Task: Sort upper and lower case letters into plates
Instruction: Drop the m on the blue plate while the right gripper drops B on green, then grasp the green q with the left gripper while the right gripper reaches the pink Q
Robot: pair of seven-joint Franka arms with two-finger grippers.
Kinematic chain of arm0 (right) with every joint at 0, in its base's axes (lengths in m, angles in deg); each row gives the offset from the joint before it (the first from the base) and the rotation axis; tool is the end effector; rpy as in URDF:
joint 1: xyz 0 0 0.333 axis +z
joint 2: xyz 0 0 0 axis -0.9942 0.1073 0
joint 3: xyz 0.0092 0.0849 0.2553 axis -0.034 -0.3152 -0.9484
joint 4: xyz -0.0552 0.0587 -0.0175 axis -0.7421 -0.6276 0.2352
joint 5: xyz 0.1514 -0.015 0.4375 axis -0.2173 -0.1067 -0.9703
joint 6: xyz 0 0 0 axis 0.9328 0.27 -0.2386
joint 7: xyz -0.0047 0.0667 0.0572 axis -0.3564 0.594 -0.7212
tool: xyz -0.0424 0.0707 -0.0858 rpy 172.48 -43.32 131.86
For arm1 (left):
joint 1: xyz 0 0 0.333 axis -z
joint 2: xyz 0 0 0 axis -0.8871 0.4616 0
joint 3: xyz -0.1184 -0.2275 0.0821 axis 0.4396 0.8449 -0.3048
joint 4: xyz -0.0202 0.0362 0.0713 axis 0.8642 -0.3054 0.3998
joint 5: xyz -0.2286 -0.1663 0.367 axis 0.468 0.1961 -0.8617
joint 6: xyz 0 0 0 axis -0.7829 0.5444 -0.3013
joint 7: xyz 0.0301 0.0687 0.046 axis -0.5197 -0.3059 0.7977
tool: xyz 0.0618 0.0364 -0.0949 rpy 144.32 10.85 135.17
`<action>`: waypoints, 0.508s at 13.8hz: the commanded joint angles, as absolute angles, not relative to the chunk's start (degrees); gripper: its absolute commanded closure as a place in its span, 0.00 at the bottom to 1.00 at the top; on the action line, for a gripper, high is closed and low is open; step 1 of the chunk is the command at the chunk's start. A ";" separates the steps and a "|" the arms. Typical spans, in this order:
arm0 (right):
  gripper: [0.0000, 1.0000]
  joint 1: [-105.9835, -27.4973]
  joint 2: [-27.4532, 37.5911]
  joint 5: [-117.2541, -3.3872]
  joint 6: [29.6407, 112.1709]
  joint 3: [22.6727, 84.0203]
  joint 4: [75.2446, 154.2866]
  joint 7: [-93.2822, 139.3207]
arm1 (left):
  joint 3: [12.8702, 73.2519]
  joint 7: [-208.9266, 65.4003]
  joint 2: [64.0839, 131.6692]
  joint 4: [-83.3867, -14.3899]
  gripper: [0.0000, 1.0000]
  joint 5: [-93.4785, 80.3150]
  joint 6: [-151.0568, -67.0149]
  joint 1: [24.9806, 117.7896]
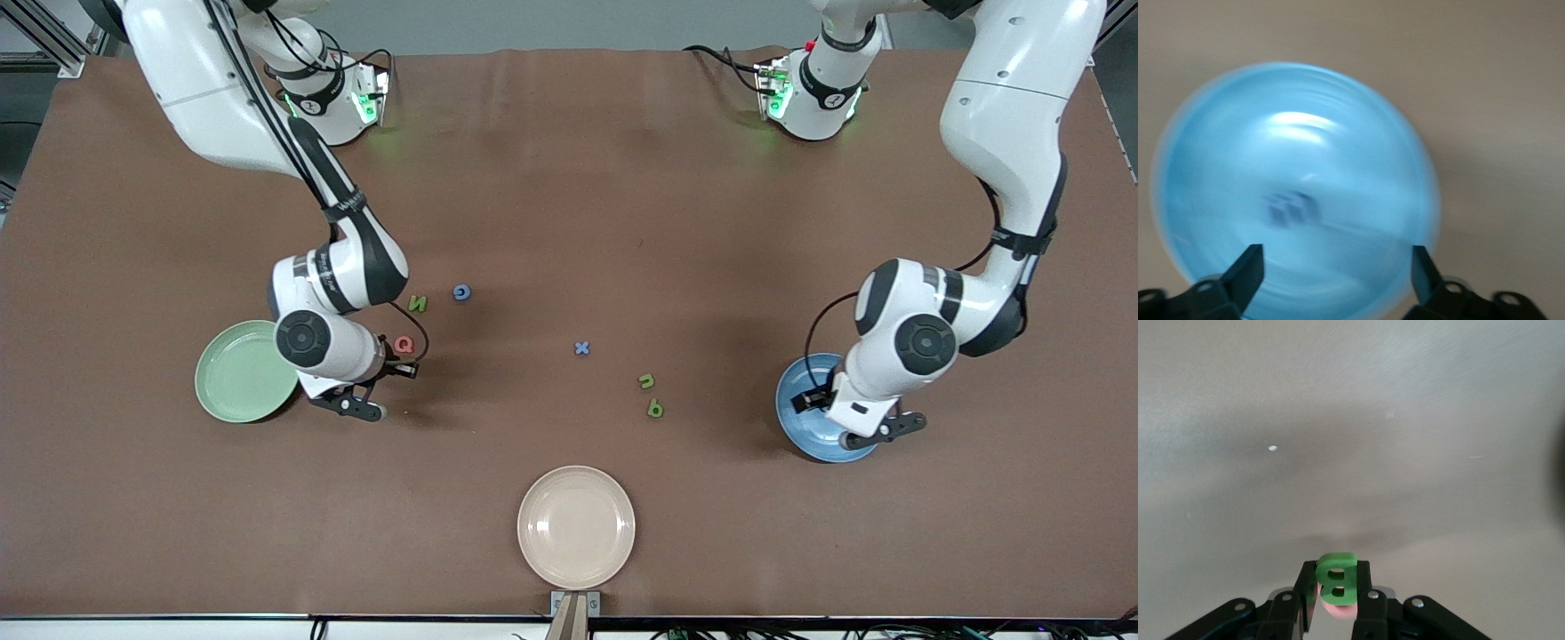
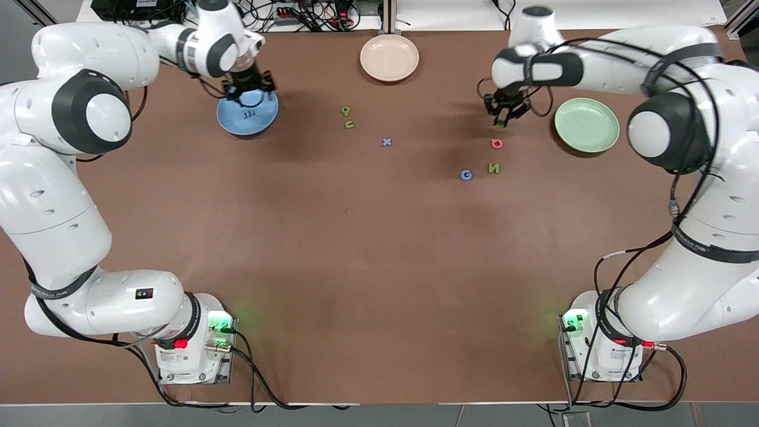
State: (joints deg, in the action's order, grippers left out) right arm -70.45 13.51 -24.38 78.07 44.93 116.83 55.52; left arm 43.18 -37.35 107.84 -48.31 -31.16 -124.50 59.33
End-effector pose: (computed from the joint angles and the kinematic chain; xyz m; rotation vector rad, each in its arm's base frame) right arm 0.6412 0.1892 0.1361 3.0838 -0.3250 -0.2826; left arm 0.6749 -0.1711 0.1405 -3.0887 -0.4990 -0.0162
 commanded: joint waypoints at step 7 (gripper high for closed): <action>0.82 -89.63 5.69 -23.83 74.09 44.47 123.83 25.26 | 44.34 -4.75 119.53 -32.95 0.00 -28.41 -123.80 74.55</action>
